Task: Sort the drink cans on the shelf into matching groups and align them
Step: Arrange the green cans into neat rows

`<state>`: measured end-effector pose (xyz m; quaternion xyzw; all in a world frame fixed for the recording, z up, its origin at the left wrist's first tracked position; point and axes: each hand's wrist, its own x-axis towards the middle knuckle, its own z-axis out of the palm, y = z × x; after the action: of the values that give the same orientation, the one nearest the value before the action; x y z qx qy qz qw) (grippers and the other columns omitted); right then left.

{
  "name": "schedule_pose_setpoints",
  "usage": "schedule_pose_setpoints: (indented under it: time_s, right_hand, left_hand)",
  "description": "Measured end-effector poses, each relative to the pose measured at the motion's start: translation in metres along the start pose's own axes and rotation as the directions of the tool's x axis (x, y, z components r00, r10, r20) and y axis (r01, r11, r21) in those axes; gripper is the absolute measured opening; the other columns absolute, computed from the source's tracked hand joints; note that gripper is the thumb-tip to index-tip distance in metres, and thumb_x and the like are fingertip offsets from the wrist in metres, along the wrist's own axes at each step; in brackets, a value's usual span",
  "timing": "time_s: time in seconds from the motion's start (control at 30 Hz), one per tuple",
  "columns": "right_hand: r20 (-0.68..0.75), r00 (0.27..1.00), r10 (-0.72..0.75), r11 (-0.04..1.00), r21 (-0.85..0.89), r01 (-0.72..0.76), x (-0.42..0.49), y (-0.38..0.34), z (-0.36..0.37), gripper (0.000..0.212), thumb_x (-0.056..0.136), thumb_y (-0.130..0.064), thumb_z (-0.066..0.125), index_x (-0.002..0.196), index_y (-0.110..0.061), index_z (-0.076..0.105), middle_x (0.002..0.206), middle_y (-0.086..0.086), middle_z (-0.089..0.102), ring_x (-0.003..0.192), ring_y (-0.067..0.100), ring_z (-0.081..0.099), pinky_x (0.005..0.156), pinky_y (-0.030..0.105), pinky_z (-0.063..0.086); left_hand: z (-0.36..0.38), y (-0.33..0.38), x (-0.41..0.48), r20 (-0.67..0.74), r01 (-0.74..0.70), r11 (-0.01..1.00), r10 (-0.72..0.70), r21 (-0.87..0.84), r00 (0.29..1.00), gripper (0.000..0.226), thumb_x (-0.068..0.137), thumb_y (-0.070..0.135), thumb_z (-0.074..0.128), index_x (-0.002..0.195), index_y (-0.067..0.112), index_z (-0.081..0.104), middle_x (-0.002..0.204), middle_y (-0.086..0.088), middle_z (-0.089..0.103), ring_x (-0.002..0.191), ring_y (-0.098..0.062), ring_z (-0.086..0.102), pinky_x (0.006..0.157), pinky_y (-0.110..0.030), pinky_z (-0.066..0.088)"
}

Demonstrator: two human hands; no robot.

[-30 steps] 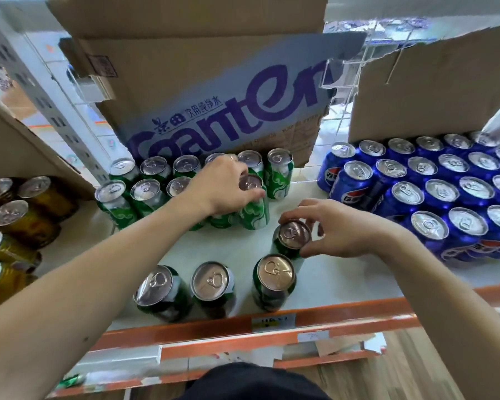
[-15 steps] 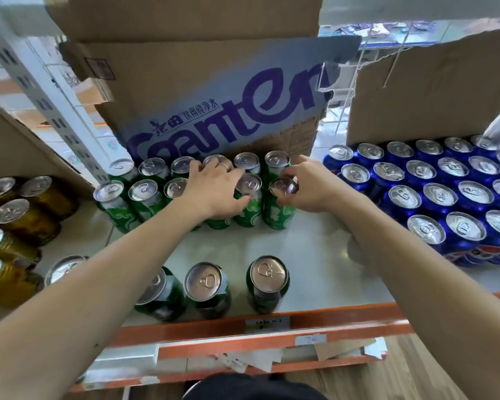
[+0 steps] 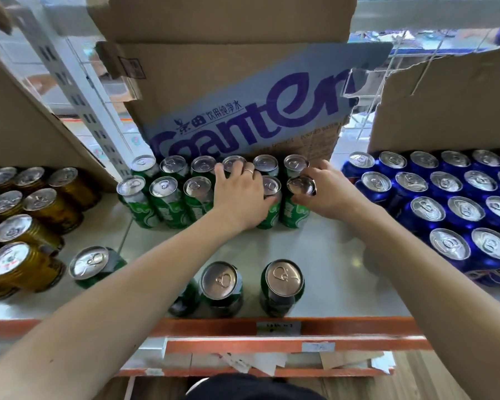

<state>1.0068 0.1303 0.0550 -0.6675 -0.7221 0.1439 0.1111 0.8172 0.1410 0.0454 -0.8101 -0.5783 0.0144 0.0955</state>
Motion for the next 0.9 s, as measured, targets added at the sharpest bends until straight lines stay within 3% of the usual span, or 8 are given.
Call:
schedule_pose_setpoints:
  time_s: [0.17,0.27,0.47,0.6,0.67,0.73,0.8,0.9]
  right_hand:
    - [-0.088,0.995,-0.042,0.996,-0.082,0.035,-0.02,-0.024,-0.002,0.066,0.088,-0.051,0.064,0.143,-0.018,0.046,0.142,0.009,0.043,0.13,0.031,0.036,0.105,0.041,0.037]
    - [-0.105,0.977,-0.185,0.983,-0.001,0.186,-0.035,-0.056,0.003,0.058,0.089,-0.046,0.064,0.14,-0.022,0.05,0.142,0.004,0.045,0.13,0.028,0.037,0.107,0.042,0.035]
    - [0.096,0.893,-0.44,0.894,0.143,0.425,-0.053,-0.134,0.023,0.058,0.087,-0.054,0.063,0.135,-0.023,0.055,0.134,-0.007,0.05,0.125,0.016,0.046,0.106,0.04,0.039]
    - [0.26,0.787,-0.559,0.826,0.086,0.558,-0.059,-0.187,0.041,0.072,0.083,-0.066,0.059,0.142,-0.027,0.046,0.137,-0.005,0.049,0.126,0.018,0.047,0.105,0.043,0.04]
    - [0.356,0.74,-0.571,0.794,0.008,0.608,-0.061,-0.204,0.053,0.077,0.078,-0.07,0.061,0.142,-0.029,0.044,0.134,-0.003,0.05,0.123,0.02,0.049,0.101,0.041,0.043]
    - [0.424,0.705,-0.568,0.761,-0.057,0.647,-0.061,-0.212,0.064,0.076,0.076,-0.068,0.065,0.138,-0.028,0.047,0.127,-0.002,0.053,0.117,0.022,0.05,0.095,0.037,0.044]
    - [0.444,0.69,-0.571,0.759,-0.035,0.65,-0.06,-0.212,0.069,0.068,0.076,-0.059,0.07,0.133,-0.027,0.052,0.124,-0.003,0.052,0.114,0.021,0.048,0.092,0.033,0.043]
    - [0.446,0.709,-0.546,0.799,0.024,0.6,-0.059,-0.207,0.066,0.075,0.073,-0.049,0.077,0.137,-0.025,0.048,0.129,-0.003,0.045,0.118,0.018,0.044,0.099,0.031,0.04]
  left_hand:
    - [-0.005,-0.023,-0.011,-0.005,0.016,0.991,-0.017,-0.131,1.0,0.07,0.092,0.069,0.031,0.136,0.016,0.045,0.147,-0.009,0.042,0.137,-0.03,0.03,0.107,-0.06,0.02]
    - [-0.011,-0.056,-0.038,-0.039,0.075,0.985,-0.082,-0.157,0.996,0.068,0.093,0.068,0.03,0.141,0.022,0.041,0.149,-0.004,0.042,0.138,-0.027,0.03,0.109,-0.059,0.014]
    - [-0.022,-0.156,-0.121,0.101,0.318,0.932,-0.304,-0.174,0.947,0.064,0.088,0.074,0.033,0.141,0.037,0.04,0.147,0.001,0.042,0.135,-0.026,0.033,0.107,-0.052,0.022]
    - [-0.015,-0.214,-0.179,0.357,0.326,0.844,-0.174,-0.426,0.918,0.086,0.069,0.08,0.045,0.142,0.035,0.045,0.14,0.007,0.045,0.128,-0.018,0.045,0.102,-0.029,0.034]
    - [-0.005,-0.225,-0.198,0.391,0.314,0.787,-0.102,-0.531,0.915,0.075,0.076,0.063,0.069,0.143,0.039,0.042,0.138,0.012,0.045,0.127,-0.012,0.045,0.1,-0.021,0.032]
    - [0.009,-0.23,-0.207,0.336,0.288,0.773,-0.104,-0.565,0.936,0.072,0.081,0.047,0.075,0.143,0.045,0.039,0.137,0.013,0.048,0.124,-0.011,0.048,0.103,-0.027,0.039]
    - [0.018,-0.229,-0.206,0.24,0.259,0.761,-0.139,-0.595,0.961,0.066,0.08,0.047,0.076,0.138,0.047,0.043,0.128,0.012,0.053,0.117,-0.012,0.052,0.1,-0.033,0.045]
    - [0.022,-0.226,-0.199,0.134,0.205,0.776,-0.156,-0.596,0.979,0.062,0.076,0.051,0.077,0.132,0.043,0.051,0.113,0.013,0.057,0.107,-0.013,0.055,0.094,-0.034,0.048]
